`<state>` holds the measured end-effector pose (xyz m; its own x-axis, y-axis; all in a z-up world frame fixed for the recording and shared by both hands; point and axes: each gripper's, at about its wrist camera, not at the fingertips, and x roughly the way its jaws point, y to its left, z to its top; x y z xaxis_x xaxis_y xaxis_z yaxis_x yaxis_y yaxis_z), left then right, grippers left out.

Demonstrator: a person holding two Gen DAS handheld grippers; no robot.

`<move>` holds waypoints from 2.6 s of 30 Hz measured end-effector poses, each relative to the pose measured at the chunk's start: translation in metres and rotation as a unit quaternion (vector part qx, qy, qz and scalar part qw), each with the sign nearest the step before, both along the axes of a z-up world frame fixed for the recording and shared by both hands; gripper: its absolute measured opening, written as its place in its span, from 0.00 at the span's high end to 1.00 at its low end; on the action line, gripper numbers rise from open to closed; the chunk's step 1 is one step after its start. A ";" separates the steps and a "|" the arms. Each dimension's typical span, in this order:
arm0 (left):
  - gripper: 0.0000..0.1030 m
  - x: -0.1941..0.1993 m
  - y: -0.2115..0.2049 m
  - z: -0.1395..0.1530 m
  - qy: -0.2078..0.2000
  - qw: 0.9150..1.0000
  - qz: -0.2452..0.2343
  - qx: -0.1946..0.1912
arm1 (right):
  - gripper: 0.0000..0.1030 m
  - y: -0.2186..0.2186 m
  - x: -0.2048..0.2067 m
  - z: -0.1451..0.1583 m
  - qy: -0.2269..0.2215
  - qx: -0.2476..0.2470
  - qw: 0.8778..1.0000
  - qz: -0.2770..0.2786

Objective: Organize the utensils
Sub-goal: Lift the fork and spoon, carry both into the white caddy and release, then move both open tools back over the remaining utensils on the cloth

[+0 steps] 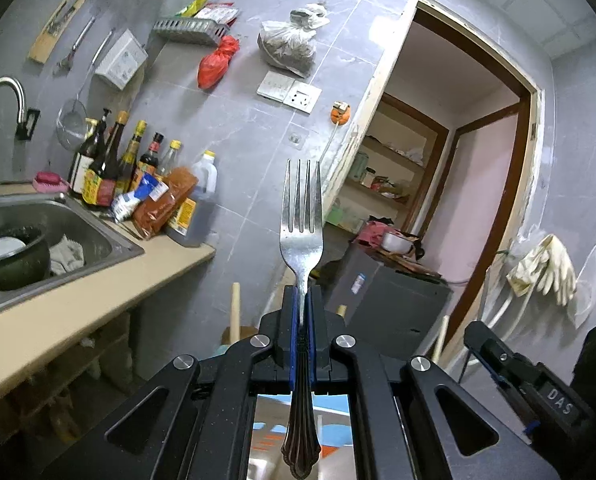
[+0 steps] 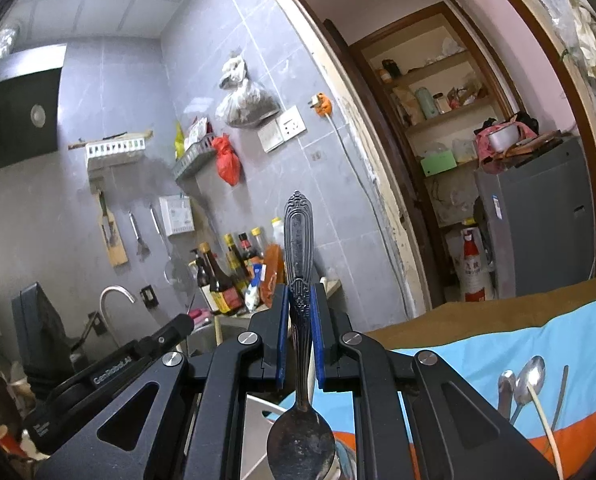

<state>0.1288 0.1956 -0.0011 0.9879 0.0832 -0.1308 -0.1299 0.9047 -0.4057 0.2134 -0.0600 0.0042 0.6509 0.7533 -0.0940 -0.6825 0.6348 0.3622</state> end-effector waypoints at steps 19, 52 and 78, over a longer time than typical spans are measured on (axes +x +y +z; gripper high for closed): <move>0.98 -0.004 -0.018 -0.024 0.028 0.998 0.008 0.048 | 0.89 0.012 -0.021 -0.014 -0.015 -0.055 0.998 0.015; 0.13 -0.029 -0.105 0.050 0.041 0.993 -0.034 0.102 | 0.32 -0.091 -0.030 0.038 -0.002 -0.045 0.997 -0.059; 0.07 -0.011 -0.257 0.016 0.094 0.980 -0.117 0.127 | 0.01 -0.237 -0.006 0.008 0.036 -0.125 0.984 -0.126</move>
<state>0.1173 -0.0611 0.0147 0.9440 -0.0902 -0.3175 0.0428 0.9873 -0.1532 0.2071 -0.2972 0.0122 0.7987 0.5168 -0.3083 -0.4704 0.8557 0.2157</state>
